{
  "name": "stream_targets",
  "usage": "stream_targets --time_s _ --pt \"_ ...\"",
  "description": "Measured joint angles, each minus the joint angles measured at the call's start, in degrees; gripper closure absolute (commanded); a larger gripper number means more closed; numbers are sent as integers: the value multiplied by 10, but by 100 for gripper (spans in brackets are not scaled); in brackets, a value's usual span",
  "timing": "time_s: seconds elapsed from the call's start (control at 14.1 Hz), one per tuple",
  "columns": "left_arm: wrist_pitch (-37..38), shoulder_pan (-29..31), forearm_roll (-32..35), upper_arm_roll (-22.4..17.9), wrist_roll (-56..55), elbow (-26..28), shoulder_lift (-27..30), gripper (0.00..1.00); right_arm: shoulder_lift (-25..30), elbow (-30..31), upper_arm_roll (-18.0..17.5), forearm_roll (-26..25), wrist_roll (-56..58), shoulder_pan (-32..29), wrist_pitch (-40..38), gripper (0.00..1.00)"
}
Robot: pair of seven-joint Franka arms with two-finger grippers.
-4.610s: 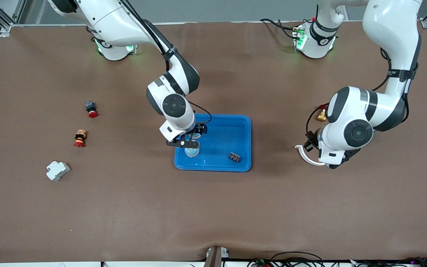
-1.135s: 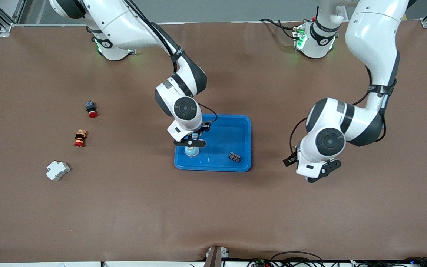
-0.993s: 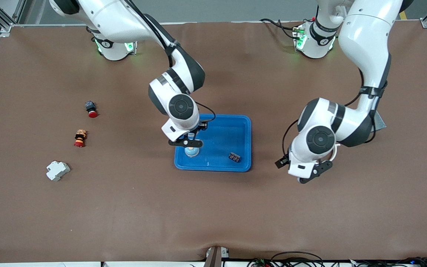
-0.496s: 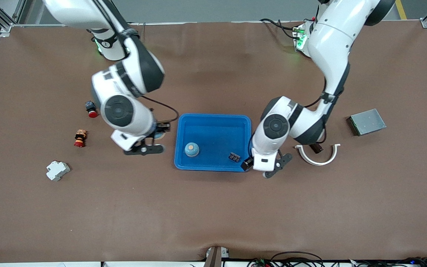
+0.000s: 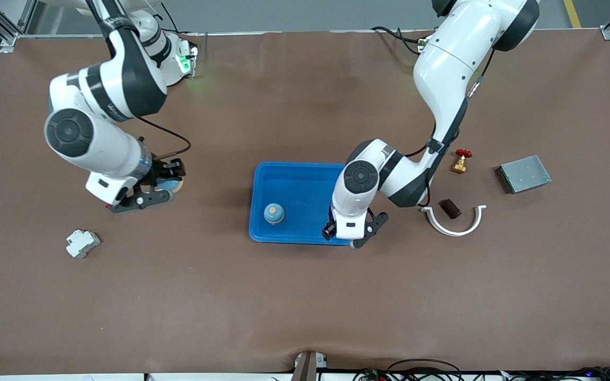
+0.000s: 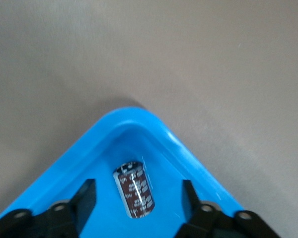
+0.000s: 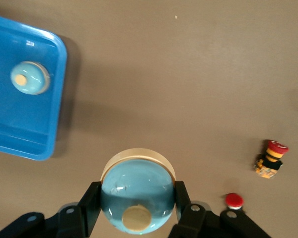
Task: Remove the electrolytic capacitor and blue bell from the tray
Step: 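Lift the bell with the right gripper while the left gripper grasps the capacitor, then set the bell beside the red buttons while the left gripper carries the capacitor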
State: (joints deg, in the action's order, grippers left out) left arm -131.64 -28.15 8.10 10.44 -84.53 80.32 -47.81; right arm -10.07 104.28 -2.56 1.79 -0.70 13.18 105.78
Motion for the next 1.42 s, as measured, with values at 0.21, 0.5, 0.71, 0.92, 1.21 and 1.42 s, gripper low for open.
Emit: stream_targets --time_s 0.21,0.5,0.71,0.92,1.21,1.42 --pt "0 -9 0 0 -12 0 -9 43 50 117 0 -1 72 -41 92 91" --pt "0 -10 0 -2 -13 0 -18 47 57 213 1 -1 164 -108 206 91" --pt "0 -10 0 -2 -13 0 -22 60 38 252 1 -1 197 -138 250 91" --pt "0 -10 0 -3 -13 -1 -22 88 3 254 -3 -1 199 -139 275 91" --pt "0 -11 0 -3 -13 -3 -22 100 -54 251 -3 -1 199 -139 312 91" --pt "1 -13 1 -3 -13 -10 -19 100 -76 241 -3 -3 199 -139 313 91"
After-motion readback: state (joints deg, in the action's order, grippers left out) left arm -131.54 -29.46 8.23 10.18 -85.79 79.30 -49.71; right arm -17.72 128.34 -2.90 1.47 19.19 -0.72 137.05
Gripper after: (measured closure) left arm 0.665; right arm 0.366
